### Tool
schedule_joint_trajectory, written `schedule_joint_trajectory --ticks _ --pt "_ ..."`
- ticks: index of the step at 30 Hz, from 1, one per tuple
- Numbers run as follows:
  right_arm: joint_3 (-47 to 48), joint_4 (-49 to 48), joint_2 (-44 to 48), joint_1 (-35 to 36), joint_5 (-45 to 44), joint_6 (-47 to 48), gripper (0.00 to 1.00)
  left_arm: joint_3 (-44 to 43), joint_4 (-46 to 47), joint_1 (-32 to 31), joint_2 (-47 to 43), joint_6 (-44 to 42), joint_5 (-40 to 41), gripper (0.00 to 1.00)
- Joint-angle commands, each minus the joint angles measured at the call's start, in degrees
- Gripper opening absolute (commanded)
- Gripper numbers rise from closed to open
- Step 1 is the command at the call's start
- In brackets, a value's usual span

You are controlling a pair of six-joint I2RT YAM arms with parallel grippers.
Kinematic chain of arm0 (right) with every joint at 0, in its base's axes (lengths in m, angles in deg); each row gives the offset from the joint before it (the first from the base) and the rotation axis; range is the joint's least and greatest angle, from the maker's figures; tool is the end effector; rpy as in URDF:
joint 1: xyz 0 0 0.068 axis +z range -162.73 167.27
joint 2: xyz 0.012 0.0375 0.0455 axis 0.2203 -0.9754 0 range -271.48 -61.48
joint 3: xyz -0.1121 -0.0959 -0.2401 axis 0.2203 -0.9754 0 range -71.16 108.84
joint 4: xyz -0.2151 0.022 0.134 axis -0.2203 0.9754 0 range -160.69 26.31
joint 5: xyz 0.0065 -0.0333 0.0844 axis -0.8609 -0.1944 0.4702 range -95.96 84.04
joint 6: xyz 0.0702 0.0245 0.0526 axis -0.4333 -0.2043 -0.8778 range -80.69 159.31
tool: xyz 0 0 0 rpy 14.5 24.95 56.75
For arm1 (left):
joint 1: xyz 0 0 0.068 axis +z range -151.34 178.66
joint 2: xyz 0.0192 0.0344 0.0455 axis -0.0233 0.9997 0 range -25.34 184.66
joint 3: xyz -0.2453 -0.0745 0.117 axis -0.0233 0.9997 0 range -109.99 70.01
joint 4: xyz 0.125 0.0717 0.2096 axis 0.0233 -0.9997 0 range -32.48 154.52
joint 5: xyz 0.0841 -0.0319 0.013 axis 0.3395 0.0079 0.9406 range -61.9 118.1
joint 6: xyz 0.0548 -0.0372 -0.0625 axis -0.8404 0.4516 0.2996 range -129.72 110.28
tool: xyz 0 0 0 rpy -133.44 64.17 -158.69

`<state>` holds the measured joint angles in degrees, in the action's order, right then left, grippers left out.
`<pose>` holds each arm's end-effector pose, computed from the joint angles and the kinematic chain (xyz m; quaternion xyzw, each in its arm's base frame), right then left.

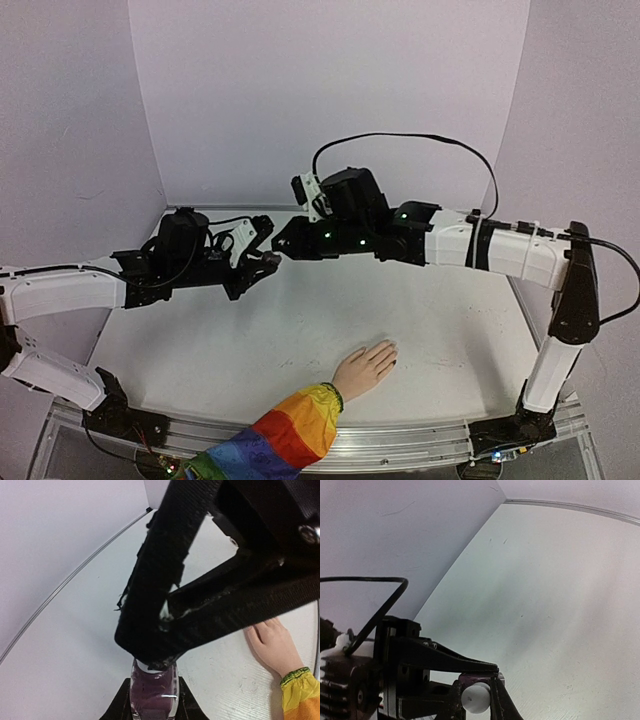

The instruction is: Paint the nails

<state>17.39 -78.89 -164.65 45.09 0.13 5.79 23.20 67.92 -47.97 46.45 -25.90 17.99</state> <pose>0.2490 0.4120 0.3605 -0.1913 0.7204 0.5037 0.4367 0.2084 -0.2415 0.2706 0.4716 0.6772 -0.2174 0.5212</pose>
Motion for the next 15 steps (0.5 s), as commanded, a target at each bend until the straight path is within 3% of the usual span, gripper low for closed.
schedule_joint_trajectory --ticks 1,7,15 --pt "3.77 -2.97 -4.68 5.19 -4.8 -8.09 0.05 -2.33 12.34 -2.21 -2.82 0.01 -3.29 0.0" --pt "0.95 -3.12 2.0 1.65 -4.03 -4.91 0.22 -2.63 12.26 -2.41 -2.26 1.51 -1.93 0.0" --pt "-6.07 -2.94 14.98 -1.98 -2.08 3.41 0.68 -3.11 12.17 -2.41 -0.31 3.42 1.41 0.0"
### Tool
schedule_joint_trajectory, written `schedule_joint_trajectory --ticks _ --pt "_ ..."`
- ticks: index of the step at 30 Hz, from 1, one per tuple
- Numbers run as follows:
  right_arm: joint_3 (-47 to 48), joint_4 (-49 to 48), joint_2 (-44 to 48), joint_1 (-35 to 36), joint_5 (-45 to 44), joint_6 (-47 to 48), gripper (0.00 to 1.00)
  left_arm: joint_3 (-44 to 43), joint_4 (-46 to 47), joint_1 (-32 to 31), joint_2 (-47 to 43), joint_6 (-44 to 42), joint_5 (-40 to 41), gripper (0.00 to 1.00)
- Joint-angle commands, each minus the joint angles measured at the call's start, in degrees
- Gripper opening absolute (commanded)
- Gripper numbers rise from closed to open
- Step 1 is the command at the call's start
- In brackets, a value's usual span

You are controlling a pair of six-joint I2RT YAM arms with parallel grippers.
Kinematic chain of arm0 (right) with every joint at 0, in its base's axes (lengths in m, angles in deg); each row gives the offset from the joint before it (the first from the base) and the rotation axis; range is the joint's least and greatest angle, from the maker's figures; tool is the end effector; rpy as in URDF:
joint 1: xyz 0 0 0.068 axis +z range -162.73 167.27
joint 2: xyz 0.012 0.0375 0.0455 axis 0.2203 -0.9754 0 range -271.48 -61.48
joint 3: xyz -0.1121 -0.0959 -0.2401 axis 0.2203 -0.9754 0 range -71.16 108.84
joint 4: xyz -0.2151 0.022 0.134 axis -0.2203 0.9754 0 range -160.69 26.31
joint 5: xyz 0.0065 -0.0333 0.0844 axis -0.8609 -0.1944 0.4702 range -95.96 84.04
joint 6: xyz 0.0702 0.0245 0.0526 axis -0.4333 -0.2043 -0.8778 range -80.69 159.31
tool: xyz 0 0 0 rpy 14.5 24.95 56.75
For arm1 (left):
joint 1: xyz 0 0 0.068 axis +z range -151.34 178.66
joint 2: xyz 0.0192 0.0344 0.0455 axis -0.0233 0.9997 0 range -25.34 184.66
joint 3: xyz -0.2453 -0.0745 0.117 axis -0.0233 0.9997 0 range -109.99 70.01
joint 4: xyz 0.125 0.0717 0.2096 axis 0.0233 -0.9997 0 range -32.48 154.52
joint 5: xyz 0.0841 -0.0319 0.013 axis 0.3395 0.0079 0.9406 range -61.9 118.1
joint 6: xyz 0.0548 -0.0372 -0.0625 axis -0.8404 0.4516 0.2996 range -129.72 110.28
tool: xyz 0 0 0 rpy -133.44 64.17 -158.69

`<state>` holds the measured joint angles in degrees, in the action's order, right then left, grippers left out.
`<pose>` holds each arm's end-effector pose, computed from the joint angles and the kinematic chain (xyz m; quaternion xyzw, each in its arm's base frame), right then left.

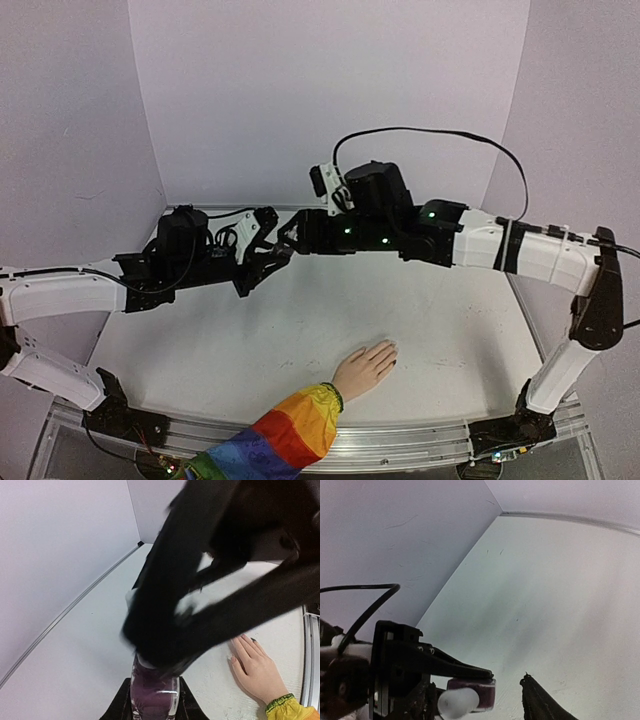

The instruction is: Paint the nails

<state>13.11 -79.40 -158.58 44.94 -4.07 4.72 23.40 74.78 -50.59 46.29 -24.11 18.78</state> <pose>0.2404 0.3848 0.3794 -0.1574 0.7149 0.4994 0.4634 0.2014 -0.2539 0.2876 0.4584 0.6446 -0.2436 0.5612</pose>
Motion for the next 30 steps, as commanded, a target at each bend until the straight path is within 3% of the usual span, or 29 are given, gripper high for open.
schedule_joint_trajectory --ticks 1,5,12,16,22,30 --pt "-2.67 -2.19 10.46 -2.74 2.86 4.85 0.73 -3.43 5.23 0.26 0.18 1.88 0.58 0.0" --pt "-6.45 -2.19 15.08 -7.1 9.84 8.11 0.97 -4.02 5.04 0.43 1.47 3.76 -1.69 0.0" --pt "-8.22 -3.49 14.23 -13.07 29.49 19.95 0.98 -6.94 5.03 2.76 4.38 9.92 -24.65 0.0" --pt "-7.75 -4.69 11.59 -14.61 42.65 23.76 0.9 -8.49 5.03 2.93 5.77 11.66 -34.05 0.0" --pt "-8.38 -12.34 8.26 -14.78 56.79 21.42 0.8 -8.98 5.03 3.02 6.05 11.93 -38.16 0.0" --pt "-6.89 -16.31 4.42 -14.61 61.95 17.51 0.62 -9.2 5.05 2.99 6.15 12.17 -39.26 0.0"
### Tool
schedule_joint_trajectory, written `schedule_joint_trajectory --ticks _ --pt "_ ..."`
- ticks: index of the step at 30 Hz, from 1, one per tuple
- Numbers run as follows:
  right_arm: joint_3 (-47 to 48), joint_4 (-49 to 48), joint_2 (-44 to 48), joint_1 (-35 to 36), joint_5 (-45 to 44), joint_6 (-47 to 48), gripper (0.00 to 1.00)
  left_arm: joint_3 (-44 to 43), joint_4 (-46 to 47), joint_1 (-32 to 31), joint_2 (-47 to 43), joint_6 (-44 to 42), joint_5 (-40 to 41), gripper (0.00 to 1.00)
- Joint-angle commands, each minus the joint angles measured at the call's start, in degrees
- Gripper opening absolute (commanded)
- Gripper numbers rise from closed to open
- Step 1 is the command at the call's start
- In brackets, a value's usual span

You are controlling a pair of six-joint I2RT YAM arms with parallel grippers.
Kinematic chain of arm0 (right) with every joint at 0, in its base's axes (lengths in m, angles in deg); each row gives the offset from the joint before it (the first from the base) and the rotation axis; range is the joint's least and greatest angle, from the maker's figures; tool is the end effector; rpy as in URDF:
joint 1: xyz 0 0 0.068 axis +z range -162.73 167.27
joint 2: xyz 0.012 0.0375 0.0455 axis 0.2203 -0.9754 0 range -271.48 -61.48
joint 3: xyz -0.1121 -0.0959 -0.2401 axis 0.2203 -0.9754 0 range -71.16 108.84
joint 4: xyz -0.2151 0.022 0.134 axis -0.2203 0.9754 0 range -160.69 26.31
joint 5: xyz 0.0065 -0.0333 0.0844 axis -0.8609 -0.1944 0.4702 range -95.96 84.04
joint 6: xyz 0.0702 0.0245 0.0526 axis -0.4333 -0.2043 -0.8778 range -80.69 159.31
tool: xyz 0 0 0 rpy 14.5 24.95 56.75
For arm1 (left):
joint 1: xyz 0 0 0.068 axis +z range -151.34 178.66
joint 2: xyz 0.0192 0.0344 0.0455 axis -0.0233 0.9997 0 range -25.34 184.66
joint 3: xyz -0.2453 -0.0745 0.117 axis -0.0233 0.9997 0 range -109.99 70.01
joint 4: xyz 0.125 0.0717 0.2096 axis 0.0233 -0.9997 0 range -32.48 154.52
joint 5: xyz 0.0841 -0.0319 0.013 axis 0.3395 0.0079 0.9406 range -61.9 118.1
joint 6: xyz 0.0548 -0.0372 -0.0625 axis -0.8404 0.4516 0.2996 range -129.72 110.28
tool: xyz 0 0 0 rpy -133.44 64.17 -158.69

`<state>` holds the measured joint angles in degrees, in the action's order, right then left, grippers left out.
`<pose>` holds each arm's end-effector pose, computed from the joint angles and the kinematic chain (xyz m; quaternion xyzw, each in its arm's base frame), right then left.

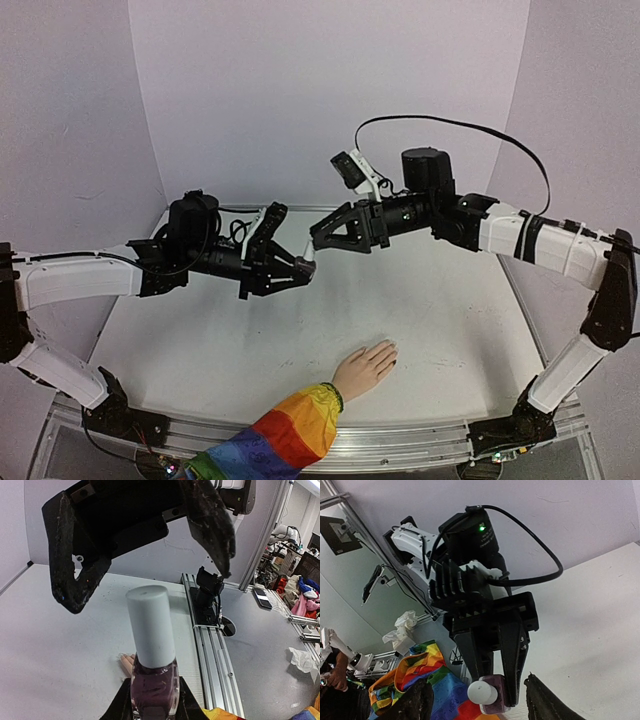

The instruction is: Paint the nails

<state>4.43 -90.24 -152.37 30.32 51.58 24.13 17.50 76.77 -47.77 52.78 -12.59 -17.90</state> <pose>0.2355 0.3142 0.3908 -0.4859 0.4939 0.5986 0.4019 0.1856 -0.2802 0.3023 0.5215 0.5553 -0.4964 0.4163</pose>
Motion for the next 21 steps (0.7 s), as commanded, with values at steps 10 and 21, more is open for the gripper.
schedule_joint_trajectory --ticks 10,21 --pt "3.52 -6.26 -4.3 0.92 5.25 -2.63 0.44 -3.15 3.04 0.18 -0.17 0.58 -2.03 0.0" --pt "4.17 -6.9 -5.43 2.34 4.45 -2.94 0.37 -3.08 3.04 0.19 -0.21 0.41 -1.4 0.0"
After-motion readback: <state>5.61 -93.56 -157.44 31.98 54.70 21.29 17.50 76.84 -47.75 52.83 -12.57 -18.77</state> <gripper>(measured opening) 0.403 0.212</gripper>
